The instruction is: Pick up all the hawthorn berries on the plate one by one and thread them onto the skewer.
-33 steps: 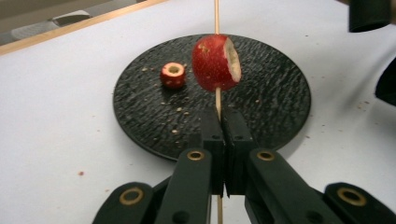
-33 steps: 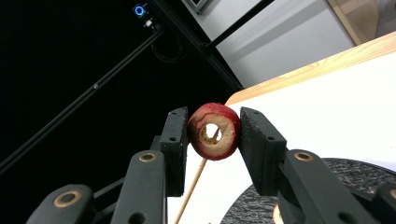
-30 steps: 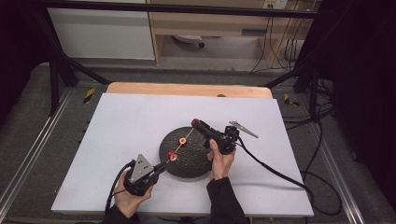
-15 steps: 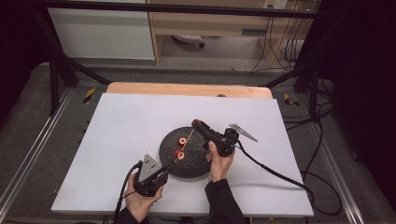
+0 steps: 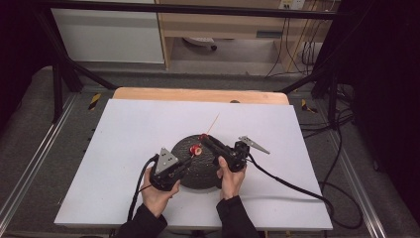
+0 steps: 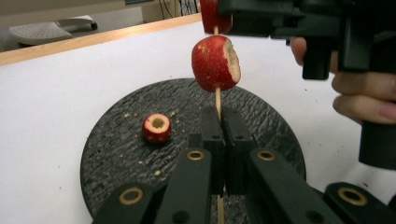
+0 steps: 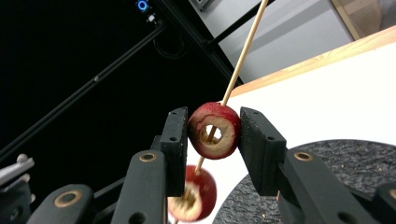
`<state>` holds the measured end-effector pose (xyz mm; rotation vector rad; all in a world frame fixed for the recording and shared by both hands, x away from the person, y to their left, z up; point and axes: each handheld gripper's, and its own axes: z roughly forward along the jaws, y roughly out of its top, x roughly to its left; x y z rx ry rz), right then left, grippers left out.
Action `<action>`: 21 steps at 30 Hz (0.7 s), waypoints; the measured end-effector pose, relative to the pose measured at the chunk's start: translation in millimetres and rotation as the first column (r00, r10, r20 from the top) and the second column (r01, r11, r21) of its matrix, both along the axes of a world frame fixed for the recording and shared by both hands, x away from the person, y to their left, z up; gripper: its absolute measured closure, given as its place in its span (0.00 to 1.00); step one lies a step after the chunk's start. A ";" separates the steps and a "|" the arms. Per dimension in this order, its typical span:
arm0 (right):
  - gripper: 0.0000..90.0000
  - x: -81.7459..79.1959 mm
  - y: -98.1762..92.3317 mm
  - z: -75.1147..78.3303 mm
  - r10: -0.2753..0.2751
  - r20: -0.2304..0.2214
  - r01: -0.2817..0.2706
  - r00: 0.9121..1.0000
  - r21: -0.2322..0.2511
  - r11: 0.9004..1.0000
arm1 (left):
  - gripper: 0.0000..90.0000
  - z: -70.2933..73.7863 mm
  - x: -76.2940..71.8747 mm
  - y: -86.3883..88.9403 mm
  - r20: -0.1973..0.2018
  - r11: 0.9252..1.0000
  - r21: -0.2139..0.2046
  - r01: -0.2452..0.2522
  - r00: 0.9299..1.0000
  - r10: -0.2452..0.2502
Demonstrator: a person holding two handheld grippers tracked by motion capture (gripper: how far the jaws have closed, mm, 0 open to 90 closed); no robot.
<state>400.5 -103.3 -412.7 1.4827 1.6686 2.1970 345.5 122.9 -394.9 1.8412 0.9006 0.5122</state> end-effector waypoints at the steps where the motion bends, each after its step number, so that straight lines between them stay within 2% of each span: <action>1: 0.71 -0.4 0.4 -0.5 0.003 0.000 -0.003 1.000 -0.001 1.000 | 0.98 0.4 1.2 -0.3 0.001 1.000 0.006 0.003 1.000 -0.003; 7: 0.71 -3.4 2.5 -3.6 0.015 -0.008 -0.016 1.000 -0.025 1.000 | 0.98 -1.5 2.8 -1.3 0.008 0.999 0.034 0.012 1.000 -0.012; 10: 0.70 -3.7 2.1 -3.1 0.026 -0.009 -0.026 1.000 -0.032 0.999 | 0.98 -2.0 3.3 3.0 -0.005 1.000 0.012 0.026 1.000 -0.026; 14: 0.56 -3.4 -1.7 1.8 0.037 -0.006 -0.037 0.999 -0.056 0.998 | 0.98 -2.4 2.5 12.6 -0.010 0.999 0.005 0.033 0.999 -0.033; 18: 0.41 -3.2 -9.4 8.6 0.043 0.007 -0.042 0.999 -0.115 0.993 | 0.98 -3.4 0.7 27.7 -0.018 0.999 -0.006 0.035 0.999 -0.035; 21: 0.30 -1.9 -15.7 10.8 0.065 -0.010 -0.066 0.998 -0.199 0.978 | 0.98 -4.6 -0.5 40.5 -0.037 0.999 -0.012 0.049 0.998 -0.049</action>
